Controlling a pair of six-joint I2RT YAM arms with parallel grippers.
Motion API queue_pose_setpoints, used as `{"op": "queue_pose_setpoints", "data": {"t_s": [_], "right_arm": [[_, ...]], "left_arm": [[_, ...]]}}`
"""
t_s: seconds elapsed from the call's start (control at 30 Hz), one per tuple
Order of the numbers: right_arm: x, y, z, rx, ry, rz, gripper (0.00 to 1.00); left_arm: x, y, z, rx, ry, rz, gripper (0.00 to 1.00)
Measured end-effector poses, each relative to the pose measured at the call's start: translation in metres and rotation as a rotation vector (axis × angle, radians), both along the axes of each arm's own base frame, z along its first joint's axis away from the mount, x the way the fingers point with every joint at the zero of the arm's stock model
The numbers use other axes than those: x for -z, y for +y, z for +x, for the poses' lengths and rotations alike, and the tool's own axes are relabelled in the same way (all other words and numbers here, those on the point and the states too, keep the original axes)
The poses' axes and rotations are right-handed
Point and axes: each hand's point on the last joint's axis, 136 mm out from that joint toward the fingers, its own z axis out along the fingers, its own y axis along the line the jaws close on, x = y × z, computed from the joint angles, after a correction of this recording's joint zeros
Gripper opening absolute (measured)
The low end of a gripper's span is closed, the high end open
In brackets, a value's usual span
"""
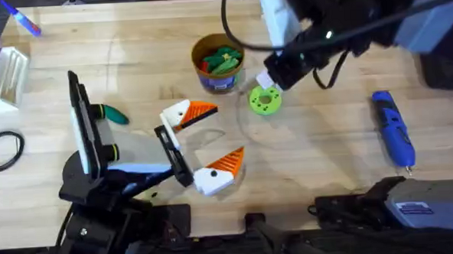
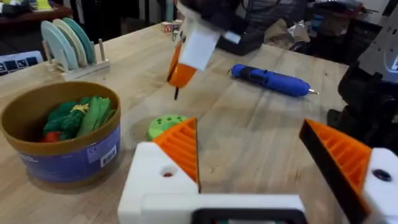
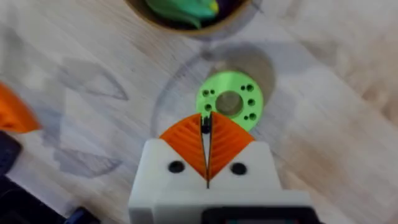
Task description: Pick up the gripper from the table and insert it into the empty holder that is missing its gripper. Then pick up a screw, insert it into the mounting hole, and use the screwdriver to tighten it. Finally, clean up the table by picking up the vegetable and placing it into the bucket.
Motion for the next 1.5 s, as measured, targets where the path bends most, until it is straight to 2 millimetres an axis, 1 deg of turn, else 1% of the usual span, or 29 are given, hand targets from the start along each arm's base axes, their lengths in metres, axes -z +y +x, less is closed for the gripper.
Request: {"op": "queue_pose_setpoints", "data": {"t_s": [0.07,0.13,0.23,0.27,0.37,0.4,0.47,0.6,0.67,0.77,1.03,1.5], "right_arm": [[-0.028,0.008,0.005,-0.021,-0.038,0.017,0.007],[-0.055,0.020,0.008,-0.046,-0.084,0.046,0.007],[-0.092,0.043,0.004,-0.099,-0.146,0.094,0.007],[-0.120,0.068,-0.010,-0.170,-0.187,0.133,0.007],[-0.138,0.096,-0.023,-0.238,-0.207,0.164,0.007],[-0.140,0.104,-0.026,-0.259,-0.205,0.167,0.007],[-0.137,0.120,-0.034,-0.299,-0.182,0.157,0.007],[-0.112,0.145,-0.048,-0.363,-0.117,0.110,0.007],[-0.099,0.151,-0.055,-0.385,-0.084,0.082,0.007],[-0.092,0.155,-0.064,-0.410,-0.061,0.063,0.007],[-0.095,0.167,-0.082,-0.458,-0.041,0.098,0.007],[-0.095,0.170,-0.083,-0.458,-0.032,0.110,0.007]], "left_arm": [[0.000,0.000,0.000,0.000,0.000,0.000,0.986],[0.000,0.000,0.000,0.000,0.000,0.000,0.986],[0.000,0.000,0.000,0.000,0.000,0.000,0.986],[0.000,0.000,0.000,0.000,0.000,0.000,0.986],[0.000,0.000,0.000,0.000,0.000,0.000,0.986],[0.000,0.000,0.000,0.000,0.000,0.000,0.986],[0.000,0.000,0.000,0.001,0.000,0.000,0.986],[0.000,0.000,0.000,0.001,0.000,0.000,0.986],[0.000,0.000,0.000,0.000,0.000,0.000,0.987],[0.000,0.000,0.000,0.001,0.000,0.000,0.986],[0.000,0.000,0.000,0.000,0.000,0.000,0.986],[0.000,0.000,0.000,0.001,0.000,0.000,0.987]]}}
